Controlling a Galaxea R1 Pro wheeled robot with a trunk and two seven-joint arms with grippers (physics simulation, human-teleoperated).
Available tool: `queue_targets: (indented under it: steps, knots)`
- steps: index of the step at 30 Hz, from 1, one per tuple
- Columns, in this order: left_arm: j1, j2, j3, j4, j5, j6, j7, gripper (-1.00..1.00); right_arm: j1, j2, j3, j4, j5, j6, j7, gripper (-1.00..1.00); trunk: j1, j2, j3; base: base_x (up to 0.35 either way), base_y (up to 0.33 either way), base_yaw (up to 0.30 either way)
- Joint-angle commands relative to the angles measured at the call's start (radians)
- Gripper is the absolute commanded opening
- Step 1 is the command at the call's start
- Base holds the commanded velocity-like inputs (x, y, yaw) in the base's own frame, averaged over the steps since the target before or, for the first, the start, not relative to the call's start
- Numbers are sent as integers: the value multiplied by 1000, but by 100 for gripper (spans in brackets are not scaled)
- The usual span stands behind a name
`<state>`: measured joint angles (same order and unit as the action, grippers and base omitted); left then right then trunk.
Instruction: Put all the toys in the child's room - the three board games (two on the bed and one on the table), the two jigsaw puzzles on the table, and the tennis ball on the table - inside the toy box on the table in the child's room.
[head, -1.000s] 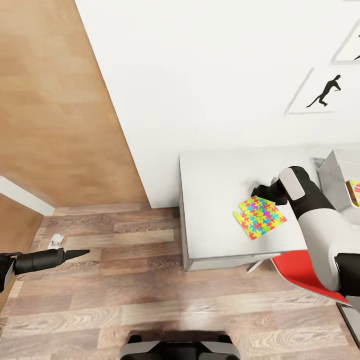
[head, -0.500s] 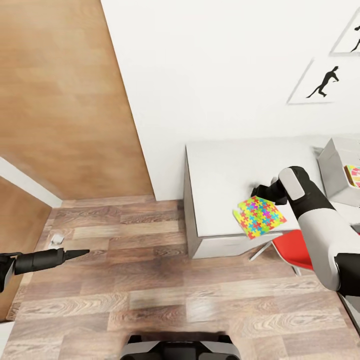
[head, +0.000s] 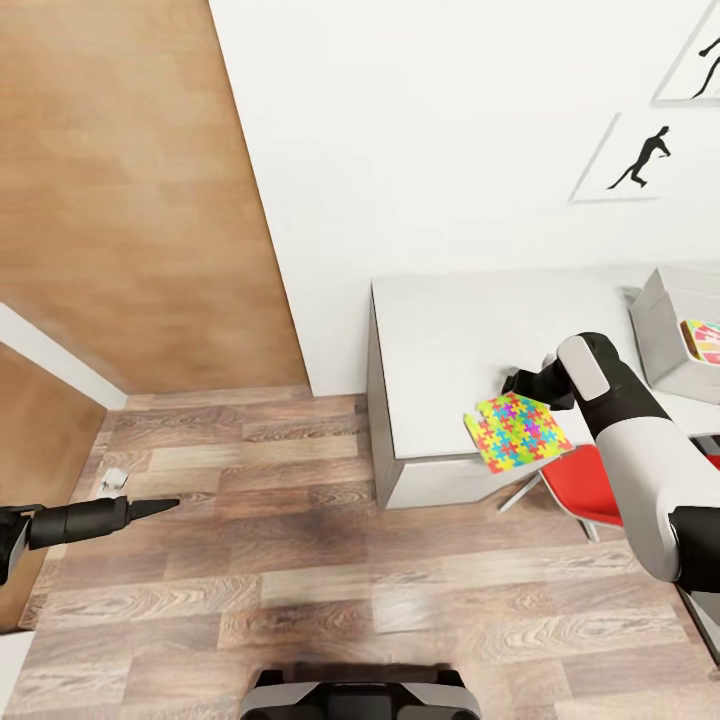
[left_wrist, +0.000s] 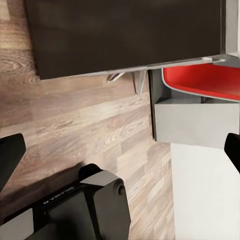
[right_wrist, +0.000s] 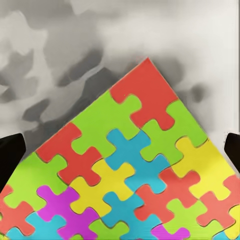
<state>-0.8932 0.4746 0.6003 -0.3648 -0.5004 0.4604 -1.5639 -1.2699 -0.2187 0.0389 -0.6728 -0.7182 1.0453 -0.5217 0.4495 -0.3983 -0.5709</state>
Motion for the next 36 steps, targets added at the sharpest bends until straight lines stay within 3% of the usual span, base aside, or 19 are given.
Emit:
queue_targets:
  steps: [1, 25, 36]
  knots:
    - [-1, -1, 7, 0, -10, 11, -7, 100, -1, -1, 4, -1, -10, 2, -9, 100, 0, -2, -1, -31, 0, 0]
    - [-1, -1, 7, 0, -10, 11, -7, 100, -1, -3, 4, -6, -10, 2, -13, 100, 0, -2, -1, -37, 33, 0]
    - [-1, -1, 7, 0, -10, 11, -7, 100, -1, -5, -5, -119, -12, 2, -14, 100, 0, -2, -1, 0, 1, 0]
